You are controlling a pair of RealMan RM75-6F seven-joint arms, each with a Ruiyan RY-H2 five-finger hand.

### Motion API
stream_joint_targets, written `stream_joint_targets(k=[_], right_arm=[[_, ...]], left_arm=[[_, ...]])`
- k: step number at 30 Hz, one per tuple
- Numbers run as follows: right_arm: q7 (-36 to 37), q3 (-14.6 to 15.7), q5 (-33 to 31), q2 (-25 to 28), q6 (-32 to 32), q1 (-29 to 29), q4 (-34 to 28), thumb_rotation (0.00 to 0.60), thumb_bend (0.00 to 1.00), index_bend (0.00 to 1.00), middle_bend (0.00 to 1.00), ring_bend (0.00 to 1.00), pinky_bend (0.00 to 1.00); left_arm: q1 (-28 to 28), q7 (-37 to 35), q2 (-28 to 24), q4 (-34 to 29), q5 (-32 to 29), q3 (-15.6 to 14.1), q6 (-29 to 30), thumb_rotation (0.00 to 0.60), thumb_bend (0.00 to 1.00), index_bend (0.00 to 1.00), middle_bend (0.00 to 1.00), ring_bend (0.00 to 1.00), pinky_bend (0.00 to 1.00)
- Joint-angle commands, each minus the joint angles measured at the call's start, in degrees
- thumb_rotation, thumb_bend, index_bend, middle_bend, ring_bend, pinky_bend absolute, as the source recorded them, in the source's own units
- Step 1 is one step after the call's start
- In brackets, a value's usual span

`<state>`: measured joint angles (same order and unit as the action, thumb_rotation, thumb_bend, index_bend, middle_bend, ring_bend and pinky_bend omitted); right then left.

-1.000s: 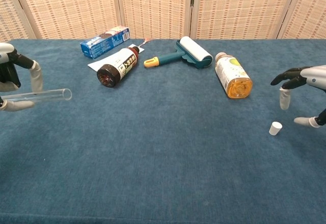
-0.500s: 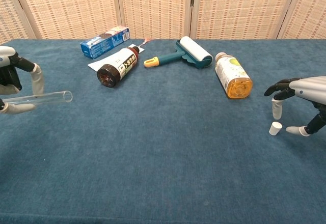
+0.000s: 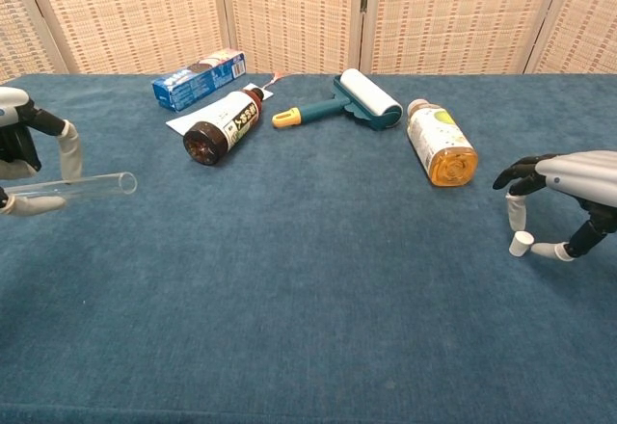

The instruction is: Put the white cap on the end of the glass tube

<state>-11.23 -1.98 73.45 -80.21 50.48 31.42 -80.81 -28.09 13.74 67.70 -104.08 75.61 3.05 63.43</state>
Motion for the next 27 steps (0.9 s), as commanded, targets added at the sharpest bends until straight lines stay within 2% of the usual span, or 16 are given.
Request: stream_joint_targets(k=[1,11,20,27], right_arm=[[-0.04,-0.12,-0.13,-0.15,-0.13,0.16,0.12,0.600,0.30,0.46,0.14,0.00,0.00],[-0.73,-0.21,-0.95,-0.52,-1.01,0.72,0.32,0.600,0.31,0.47,0.15,0.00,0.00],[-0.66,-0.18,-0.93,-0.65,-0.89,0.82,0.23,0.600,0.38,0.53,0.18,0.00,0.00],[1.06,-1.43,2.26,3.88,2.89,0.55,-6.27,0.600,0.45,0.58,0.22,0.00,0.00]], left_arm=[[0.03,-0.04,-0.01,0.10,0.01,0.03,0.02,0.600,0.34,0.59,1.00,1.00,1.00],[0.13,-0.30,-0.08,0.24,-0.05,0.06,-0.11,0.600,0.34,0.59,1.00,1.00,1.00],[0.05,-0.45,0.04,0.72,-0.13,0.19,-0.34,0.600,0.34,0.59,1.00,1.00,1.00],[-1.24,-2.37,-0.32,1.75,-1.71,2.52,-1.26,0.600,0.35,0.60,1.00,1.00,1.00]])
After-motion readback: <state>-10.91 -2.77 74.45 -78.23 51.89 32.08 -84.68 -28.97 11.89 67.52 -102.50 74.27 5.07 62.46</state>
